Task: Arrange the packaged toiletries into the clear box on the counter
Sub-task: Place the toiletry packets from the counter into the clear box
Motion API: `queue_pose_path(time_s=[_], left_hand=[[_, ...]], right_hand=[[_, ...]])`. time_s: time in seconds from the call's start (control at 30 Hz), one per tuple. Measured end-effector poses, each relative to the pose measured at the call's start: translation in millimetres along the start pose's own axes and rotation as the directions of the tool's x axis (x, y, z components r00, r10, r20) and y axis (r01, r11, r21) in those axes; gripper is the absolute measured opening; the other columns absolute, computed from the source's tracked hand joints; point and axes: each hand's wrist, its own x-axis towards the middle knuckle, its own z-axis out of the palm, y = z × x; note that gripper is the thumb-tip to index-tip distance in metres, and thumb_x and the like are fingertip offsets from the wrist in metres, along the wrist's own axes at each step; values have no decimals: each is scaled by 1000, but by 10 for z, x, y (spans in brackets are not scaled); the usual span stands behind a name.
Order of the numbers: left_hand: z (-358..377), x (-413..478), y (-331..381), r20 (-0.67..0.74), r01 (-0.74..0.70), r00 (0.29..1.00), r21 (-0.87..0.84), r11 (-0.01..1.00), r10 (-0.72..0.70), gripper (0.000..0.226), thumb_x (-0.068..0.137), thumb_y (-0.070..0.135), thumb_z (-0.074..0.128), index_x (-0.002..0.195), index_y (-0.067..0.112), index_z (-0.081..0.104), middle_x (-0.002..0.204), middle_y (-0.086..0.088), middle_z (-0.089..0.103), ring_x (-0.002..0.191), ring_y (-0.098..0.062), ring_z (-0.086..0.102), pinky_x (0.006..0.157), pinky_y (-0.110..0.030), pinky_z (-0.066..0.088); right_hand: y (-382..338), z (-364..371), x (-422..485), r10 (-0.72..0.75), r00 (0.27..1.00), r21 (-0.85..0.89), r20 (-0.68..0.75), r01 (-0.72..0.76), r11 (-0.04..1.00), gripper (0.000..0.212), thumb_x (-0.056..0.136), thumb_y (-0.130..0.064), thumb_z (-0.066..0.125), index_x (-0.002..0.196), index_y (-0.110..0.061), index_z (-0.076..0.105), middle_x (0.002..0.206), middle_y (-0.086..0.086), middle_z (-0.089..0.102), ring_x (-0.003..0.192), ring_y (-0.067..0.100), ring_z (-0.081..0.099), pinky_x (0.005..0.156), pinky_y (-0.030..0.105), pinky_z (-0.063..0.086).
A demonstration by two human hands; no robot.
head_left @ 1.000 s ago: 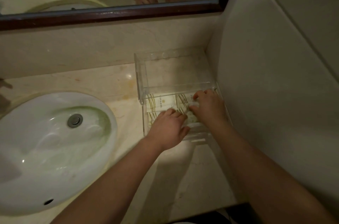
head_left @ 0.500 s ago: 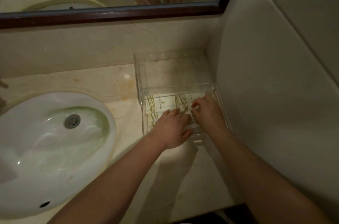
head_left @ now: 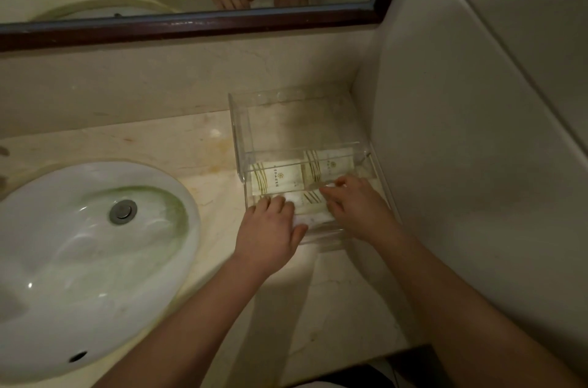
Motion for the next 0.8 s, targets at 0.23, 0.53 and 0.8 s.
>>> queue_pose_path(time_s=[0.23,0.53,0.8], left_hand=[[-16,-5,-32,-36,15,999,10,1000,-14,62,88,57,23,106,15,64,110,-4,63,104,-26,52,88,-38,44],[-43,64,-25,58,54,997,-28,998,-52,67,96,54,30,146,11,33,160,-15,17,147,-35,13,120,-48,13],[-91,124,-50,105,60,993,-51,997,-55,66,97,53,29,149,12,25,161,-12,17,147,-34,12,119,-48,15]], right_hand=[[-18,-51,-71,39,999,-4,9,-38,999,36,93,-41,49,126,-32,62,118,3,55,114,24,49,93,39,48],[-123,-20,5,99,993,-97,61,-93,991,55,96,-44,42,148,-27,34,156,15,25,139,37,24,111,46,33],[-267,-67,23,119,991,-86,63,-113,990,54,96,-44,43,147,-28,35,156,16,26,137,41,25,111,47,30]])
